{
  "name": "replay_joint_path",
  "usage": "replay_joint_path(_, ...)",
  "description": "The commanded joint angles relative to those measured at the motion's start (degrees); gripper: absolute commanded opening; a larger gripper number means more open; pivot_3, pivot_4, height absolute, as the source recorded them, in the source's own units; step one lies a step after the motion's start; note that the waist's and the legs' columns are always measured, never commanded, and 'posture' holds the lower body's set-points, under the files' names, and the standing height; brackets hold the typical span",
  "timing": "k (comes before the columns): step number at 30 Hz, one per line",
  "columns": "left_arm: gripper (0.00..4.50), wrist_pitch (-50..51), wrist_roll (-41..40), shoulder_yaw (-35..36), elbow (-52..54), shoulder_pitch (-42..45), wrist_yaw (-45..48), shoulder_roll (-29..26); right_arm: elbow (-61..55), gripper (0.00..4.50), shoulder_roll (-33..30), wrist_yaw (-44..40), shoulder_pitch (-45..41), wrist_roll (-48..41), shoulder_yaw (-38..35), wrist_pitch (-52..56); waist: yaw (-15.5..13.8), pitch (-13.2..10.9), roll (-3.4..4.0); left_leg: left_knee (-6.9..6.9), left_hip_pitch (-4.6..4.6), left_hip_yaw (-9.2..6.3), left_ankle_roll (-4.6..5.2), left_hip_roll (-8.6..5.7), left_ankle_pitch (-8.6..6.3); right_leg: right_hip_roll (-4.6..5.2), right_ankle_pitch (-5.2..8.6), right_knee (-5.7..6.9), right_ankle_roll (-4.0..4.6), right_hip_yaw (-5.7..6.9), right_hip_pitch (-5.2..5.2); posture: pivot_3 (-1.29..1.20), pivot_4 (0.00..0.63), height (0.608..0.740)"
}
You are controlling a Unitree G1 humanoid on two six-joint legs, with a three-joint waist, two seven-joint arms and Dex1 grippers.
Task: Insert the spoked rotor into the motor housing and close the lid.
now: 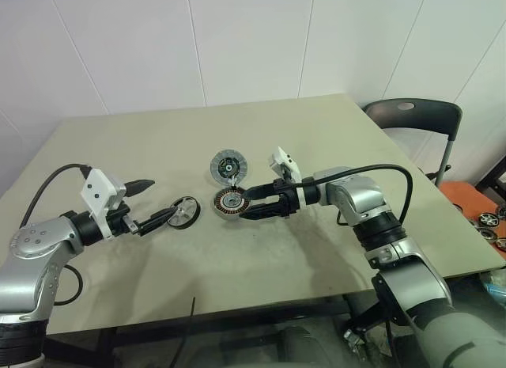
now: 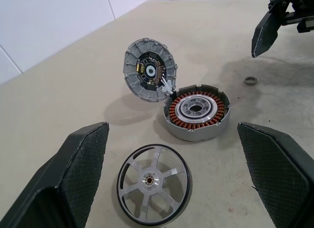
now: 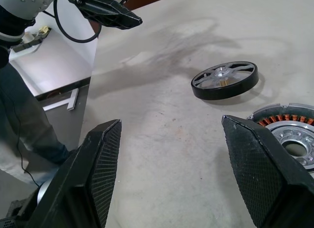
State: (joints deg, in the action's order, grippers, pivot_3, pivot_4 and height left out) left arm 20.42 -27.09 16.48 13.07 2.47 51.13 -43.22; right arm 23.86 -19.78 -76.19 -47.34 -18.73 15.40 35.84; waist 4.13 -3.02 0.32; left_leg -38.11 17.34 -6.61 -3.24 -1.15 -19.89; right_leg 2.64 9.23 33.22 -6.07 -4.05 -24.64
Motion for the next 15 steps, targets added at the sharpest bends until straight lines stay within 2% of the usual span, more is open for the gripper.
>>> replay_joint_path(1, 4.46, -0.99, -0.13, 0.67, 0.31, 1.0, 0.13, -0.39, -0.99, 3.44, -0.05, -0.08, -1.42, -0.12, -0.8, -0.68, 0.0, 0.0, 0.0, 0.0, 0.0, 0.0, 0.0, 0.0, 0.0, 0.0, 0.0, 0.0, 0.0, 0.0, 0.0, 0.0, 0.0, 0.74)
replay_joint_path(15, 4.46, -0.78, -0.12, 0.86, 0.73, 0.4, 0.07, -0.38, -1.09, 3.44, -0.02, -0.1, -1.12, -0.08, -0.68, -0.64, 0.0, 0.0, 0.0, 0.0, 0.0, 0.0, 0.0, 0.0, 0.0, 0.0, 0.0, 0.0, 0.0, 0.0, 0.0, 0.0, 0.0, 0.74)
